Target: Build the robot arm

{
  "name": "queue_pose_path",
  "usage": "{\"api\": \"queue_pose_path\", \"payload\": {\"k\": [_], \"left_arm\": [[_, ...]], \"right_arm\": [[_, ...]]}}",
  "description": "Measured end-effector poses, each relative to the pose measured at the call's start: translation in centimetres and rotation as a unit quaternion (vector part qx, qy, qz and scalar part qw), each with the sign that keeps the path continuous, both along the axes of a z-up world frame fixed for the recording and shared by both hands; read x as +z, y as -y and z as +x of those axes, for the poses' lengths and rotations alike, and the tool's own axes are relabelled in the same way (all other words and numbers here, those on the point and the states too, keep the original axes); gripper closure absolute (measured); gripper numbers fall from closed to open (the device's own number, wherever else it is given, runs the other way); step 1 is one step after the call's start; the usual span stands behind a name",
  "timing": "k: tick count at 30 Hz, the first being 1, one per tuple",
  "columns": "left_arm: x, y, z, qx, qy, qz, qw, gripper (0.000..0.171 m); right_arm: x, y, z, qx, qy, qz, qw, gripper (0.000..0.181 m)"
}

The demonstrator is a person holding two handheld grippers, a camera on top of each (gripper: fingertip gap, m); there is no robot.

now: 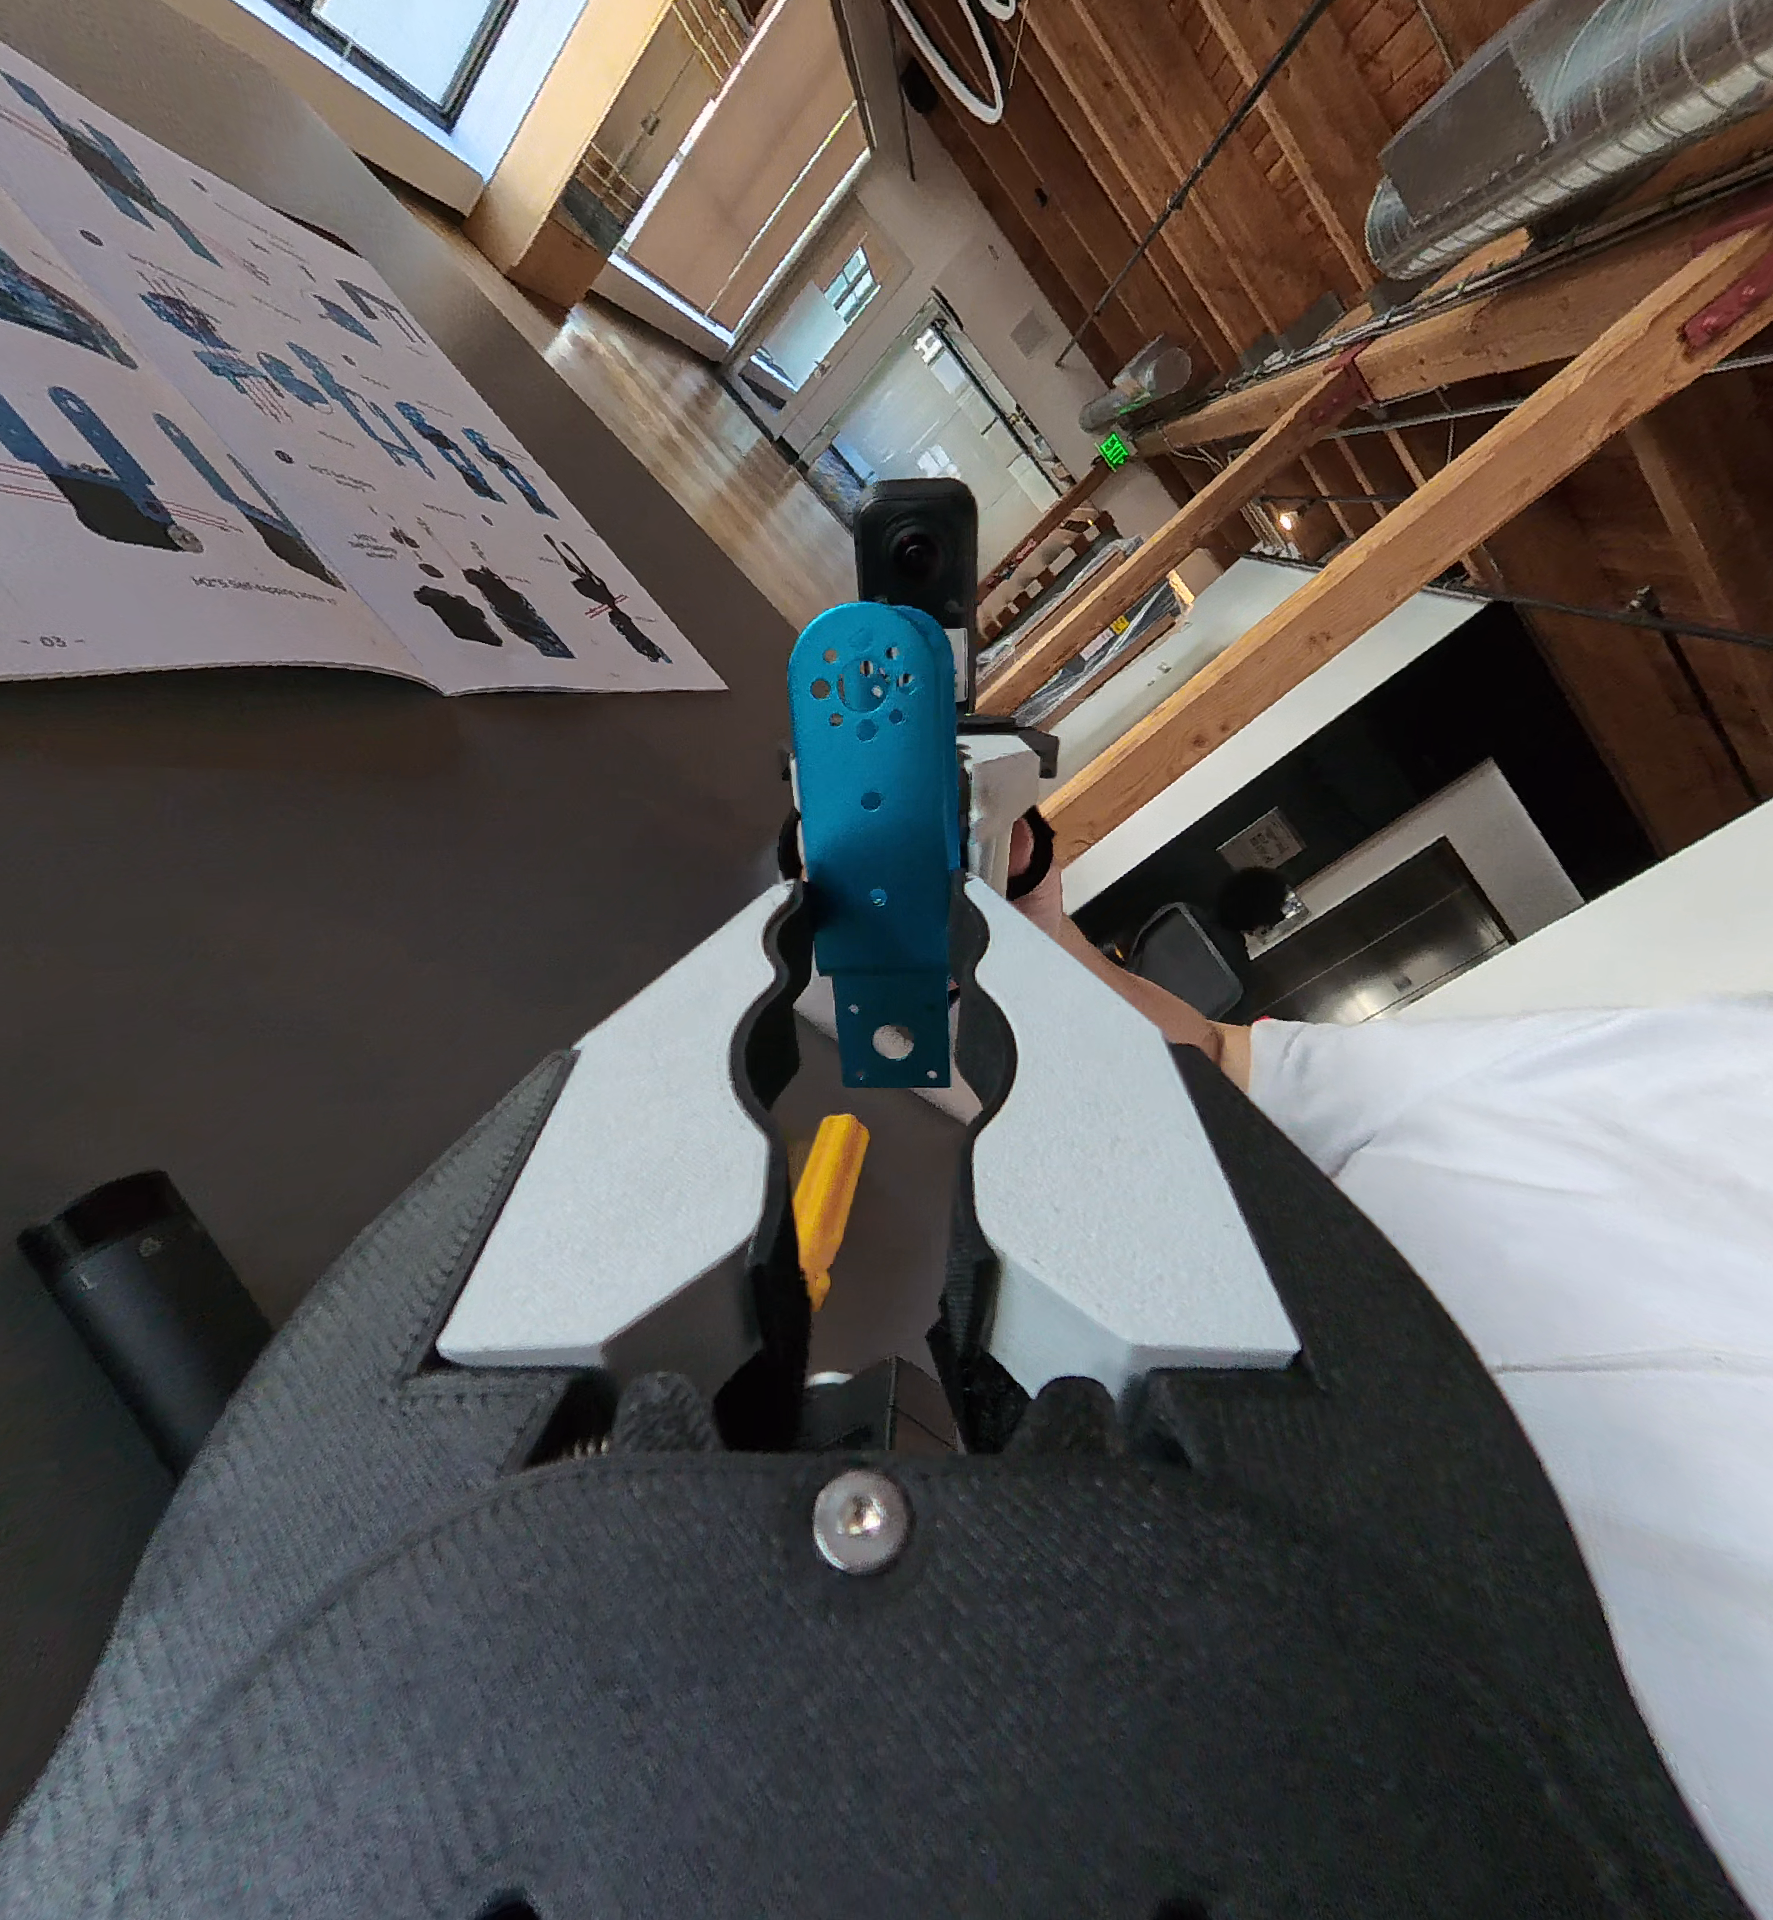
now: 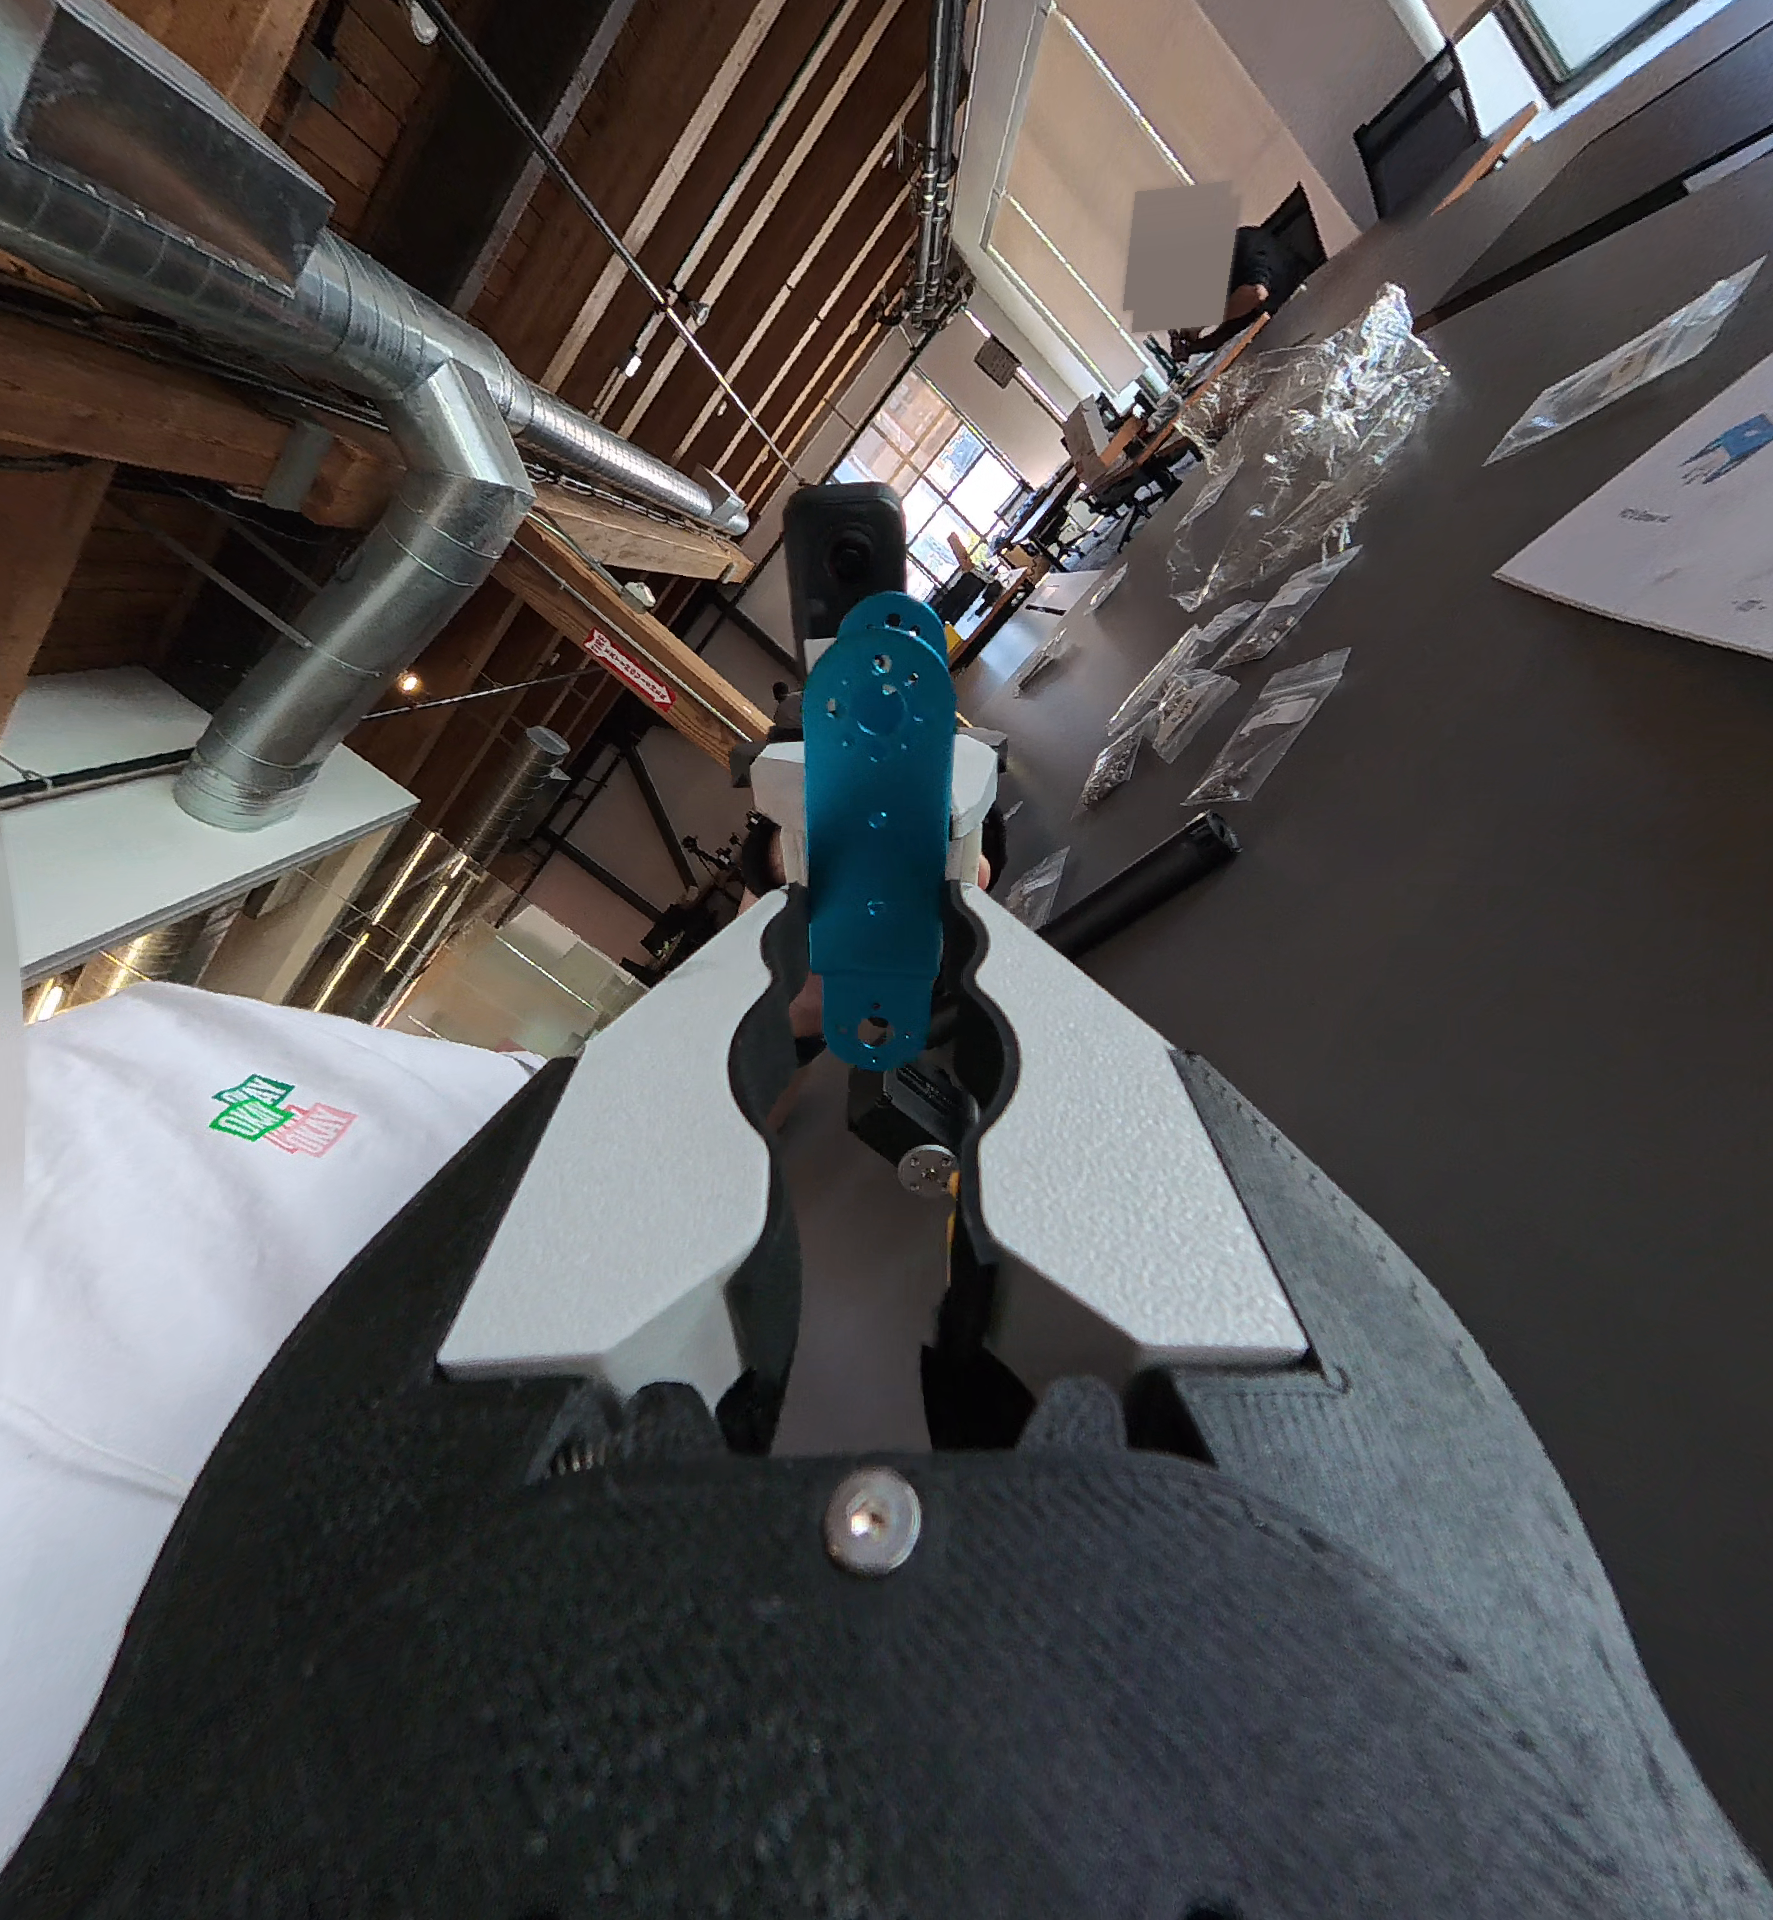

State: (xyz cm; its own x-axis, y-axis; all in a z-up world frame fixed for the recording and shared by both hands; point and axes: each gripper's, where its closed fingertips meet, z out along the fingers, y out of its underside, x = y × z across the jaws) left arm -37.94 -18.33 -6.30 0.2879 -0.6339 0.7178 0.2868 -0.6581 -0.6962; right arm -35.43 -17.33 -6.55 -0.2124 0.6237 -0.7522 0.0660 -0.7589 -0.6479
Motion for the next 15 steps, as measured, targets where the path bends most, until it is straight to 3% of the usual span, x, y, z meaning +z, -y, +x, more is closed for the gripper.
{"api": "queue_pose_path", "payload": {"k": [15], "left_arm": [[-0.36, 0.07, 0.18, -0.008, -0.049, 0.018, 0.999, 0.147]], "right_arm": [[-0.67, 0.26, -0.01, 0.007, 0.029, 0.011, 0.999, 0.156]]}}
